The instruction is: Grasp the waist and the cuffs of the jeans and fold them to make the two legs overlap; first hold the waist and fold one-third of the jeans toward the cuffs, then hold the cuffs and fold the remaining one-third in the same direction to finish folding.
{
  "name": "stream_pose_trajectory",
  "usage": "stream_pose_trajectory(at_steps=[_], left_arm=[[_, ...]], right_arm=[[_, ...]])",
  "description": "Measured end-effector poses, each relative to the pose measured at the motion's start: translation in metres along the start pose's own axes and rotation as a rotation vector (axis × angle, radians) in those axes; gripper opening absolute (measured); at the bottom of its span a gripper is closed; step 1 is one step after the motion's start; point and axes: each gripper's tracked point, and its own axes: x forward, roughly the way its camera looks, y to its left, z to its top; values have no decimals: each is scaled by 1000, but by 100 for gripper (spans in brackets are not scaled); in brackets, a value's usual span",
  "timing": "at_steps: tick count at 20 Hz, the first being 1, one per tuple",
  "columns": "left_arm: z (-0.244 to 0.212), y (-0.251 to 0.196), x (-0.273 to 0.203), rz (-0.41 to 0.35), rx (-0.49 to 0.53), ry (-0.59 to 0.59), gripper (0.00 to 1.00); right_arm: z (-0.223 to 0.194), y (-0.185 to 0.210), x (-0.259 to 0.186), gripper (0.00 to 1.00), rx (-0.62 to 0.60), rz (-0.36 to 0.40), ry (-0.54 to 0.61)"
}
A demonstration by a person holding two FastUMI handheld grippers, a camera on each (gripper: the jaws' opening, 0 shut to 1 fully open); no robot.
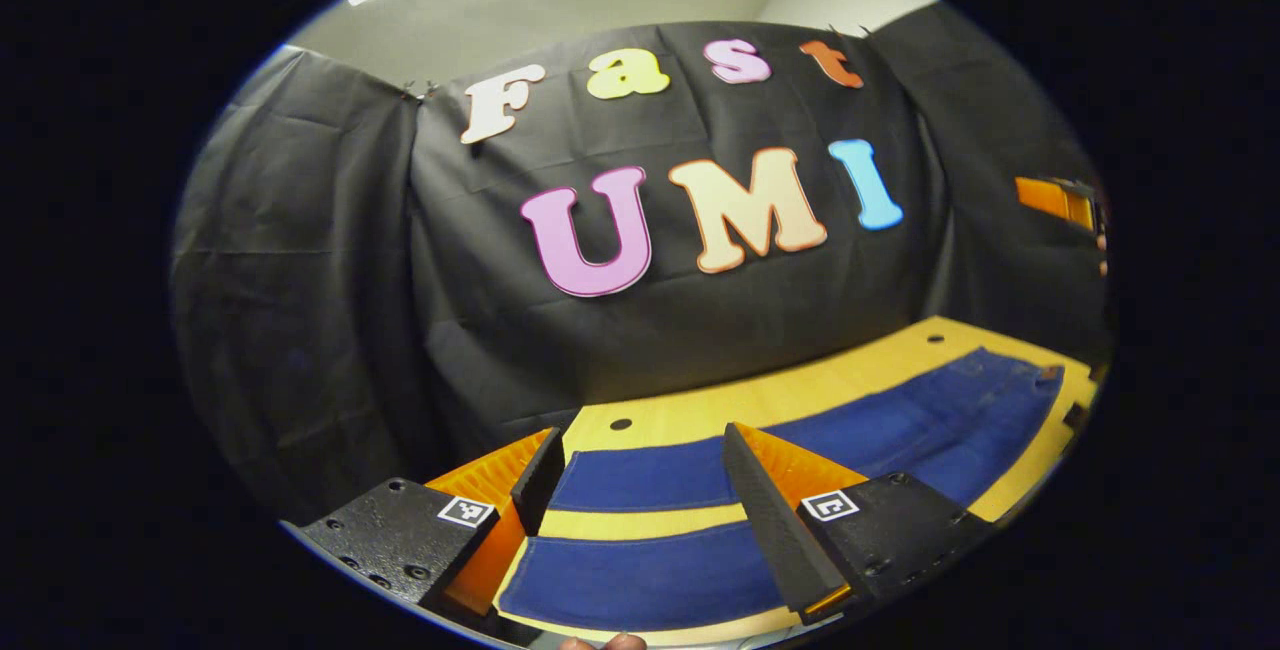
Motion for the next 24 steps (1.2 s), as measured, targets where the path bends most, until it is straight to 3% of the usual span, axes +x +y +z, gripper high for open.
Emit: stream_pose_trajectory(at_steps=[1, 2, 4, 5, 6, 11, 15, 24], left_arm=[[-10, 0, 0, -14, 36, 29, 95], [-20, 1, 0, -31, 73, 48, 100], [-42, 3, -6, -70, 167, 93, 95], [-54, 3, -9, -93, 218, 116, 100], [-64, 3, -12, -118, 262, 136, 95], [-136, -3, -27, -239, 418, 274, 95], [-190, 5, -34, -291, 573, 372, 95], [-266, 23, -39, -380, 762, 526, 95]], right_arm=[[-5, 1, -1, 98, 1, -5, 5], [-9, 2, -2, 98, -1, -8, 9], [-16, 5, -3, 98, -11, -11, 12], [-20, 5, -4, 98, -18, -15, 16], [-25, 6, -4, 98, -22, -18, 22], [-41, 3, -9, 98, -4, -52, 52], [-50, 5, -15, 98, -31, -65, 76], [-61, 10, -30, 98, -80, -91, 106]])
